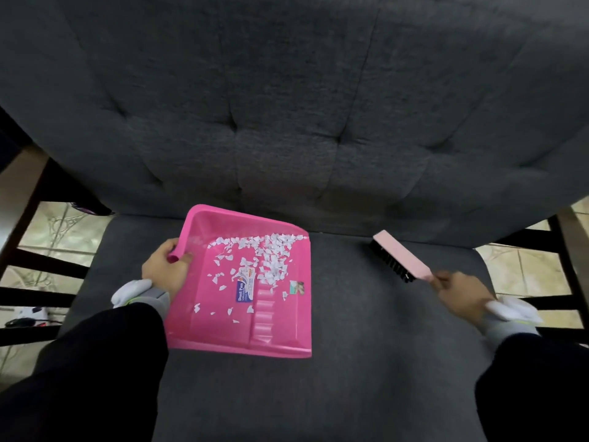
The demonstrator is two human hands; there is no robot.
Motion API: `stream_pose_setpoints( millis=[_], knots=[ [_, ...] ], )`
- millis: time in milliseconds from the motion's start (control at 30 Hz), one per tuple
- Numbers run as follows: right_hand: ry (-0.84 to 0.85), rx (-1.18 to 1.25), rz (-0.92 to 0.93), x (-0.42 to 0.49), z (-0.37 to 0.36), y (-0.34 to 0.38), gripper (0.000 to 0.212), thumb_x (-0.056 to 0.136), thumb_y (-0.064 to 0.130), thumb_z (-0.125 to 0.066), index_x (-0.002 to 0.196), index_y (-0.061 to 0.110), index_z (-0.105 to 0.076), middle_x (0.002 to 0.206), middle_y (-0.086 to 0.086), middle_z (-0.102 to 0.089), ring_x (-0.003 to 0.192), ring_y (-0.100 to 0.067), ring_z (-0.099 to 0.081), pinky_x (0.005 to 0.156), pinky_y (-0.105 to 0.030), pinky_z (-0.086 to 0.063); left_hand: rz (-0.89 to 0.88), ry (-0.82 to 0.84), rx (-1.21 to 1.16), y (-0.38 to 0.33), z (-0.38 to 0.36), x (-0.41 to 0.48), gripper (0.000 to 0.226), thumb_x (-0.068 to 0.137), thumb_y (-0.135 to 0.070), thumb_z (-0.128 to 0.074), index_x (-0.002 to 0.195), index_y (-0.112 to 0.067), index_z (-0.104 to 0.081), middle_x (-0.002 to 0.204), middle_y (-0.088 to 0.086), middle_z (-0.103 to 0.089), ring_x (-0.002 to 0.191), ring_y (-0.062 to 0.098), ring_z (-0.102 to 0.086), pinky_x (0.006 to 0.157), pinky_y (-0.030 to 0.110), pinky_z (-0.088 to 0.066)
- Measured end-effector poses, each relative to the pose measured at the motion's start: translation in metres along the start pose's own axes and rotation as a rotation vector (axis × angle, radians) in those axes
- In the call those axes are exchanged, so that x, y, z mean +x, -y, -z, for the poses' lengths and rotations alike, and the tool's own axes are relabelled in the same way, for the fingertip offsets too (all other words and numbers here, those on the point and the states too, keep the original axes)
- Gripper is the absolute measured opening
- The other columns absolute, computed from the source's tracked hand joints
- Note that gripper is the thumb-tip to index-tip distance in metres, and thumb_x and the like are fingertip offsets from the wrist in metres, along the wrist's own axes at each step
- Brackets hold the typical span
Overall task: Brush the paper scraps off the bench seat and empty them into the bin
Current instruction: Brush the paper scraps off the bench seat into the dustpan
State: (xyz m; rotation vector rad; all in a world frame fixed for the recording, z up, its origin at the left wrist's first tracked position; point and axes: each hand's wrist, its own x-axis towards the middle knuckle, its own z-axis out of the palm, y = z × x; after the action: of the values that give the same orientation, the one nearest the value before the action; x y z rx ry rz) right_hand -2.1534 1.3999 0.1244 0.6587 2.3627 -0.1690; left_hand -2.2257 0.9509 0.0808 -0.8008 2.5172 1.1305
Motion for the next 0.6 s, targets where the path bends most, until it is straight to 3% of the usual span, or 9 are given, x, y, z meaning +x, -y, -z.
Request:
stream_pose_setpoints(
  millis=[167,267,400,600],
  knots=[
    [-0.033,-0.032,0.088,0.011,-0.007,0.039,0.031,0.096,0.04,-0.037,0.114,0.029,-0.06,0.111,-0.011,-0.066,0.099,-0.032,-0.063,0.074,-0.032,-0.045,0.008,-0.029,0.021,-0.002,-0.003,0.0,0.029,0.088,-0.014,-0.055,0.116,-0.018,-0.061,0.095,0.002,-0.059,0.084,0.021,-0.051,0.081,0.029,-0.038],
    [-0.064,-0.056,0.091,0.025,-0.017,0.076,0.031,0.095,0.031,-0.041,0.119,0.025,-0.059,0.115,-0.009,-0.064,0.105,-0.03,-0.062,0.078,-0.032,-0.044,0.026,-0.049,0.015,0.005,0.0,0.006,0.031,0.087,-0.015,-0.057,0.117,-0.019,-0.061,0.098,0.004,-0.062,0.086,0.025,-0.055,0.084,0.031,-0.041],
    [-0.058,-0.035,0.046,0.038,-0.034,0.11,0.028,0.089,0.019,-0.047,0.111,0.018,-0.063,0.112,-0.007,-0.065,0.103,-0.029,-0.063,0.075,-0.031,-0.042,0.05,-0.081,0.007,0.013,0.012,0.018,0.034,0.085,-0.016,-0.059,0.118,-0.02,-0.061,0.105,0.01,-0.066,0.088,0.028,-0.058,0.086,0.033,-0.043],
    [-0.037,-0.003,0.1,0.052,-0.045,0.097,0.029,0.092,0.032,-0.045,0.115,0.024,-0.062,0.105,-0.011,-0.066,0.095,-0.032,-0.064,0.076,-0.033,-0.049,0.028,-0.09,0.009,0.023,0.024,0.032,0.032,0.083,-0.017,-0.061,0.115,-0.02,-0.063,0.103,0.01,-0.067,0.094,0.031,-0.061,0.088,0.036,-0.044]
  ],
)
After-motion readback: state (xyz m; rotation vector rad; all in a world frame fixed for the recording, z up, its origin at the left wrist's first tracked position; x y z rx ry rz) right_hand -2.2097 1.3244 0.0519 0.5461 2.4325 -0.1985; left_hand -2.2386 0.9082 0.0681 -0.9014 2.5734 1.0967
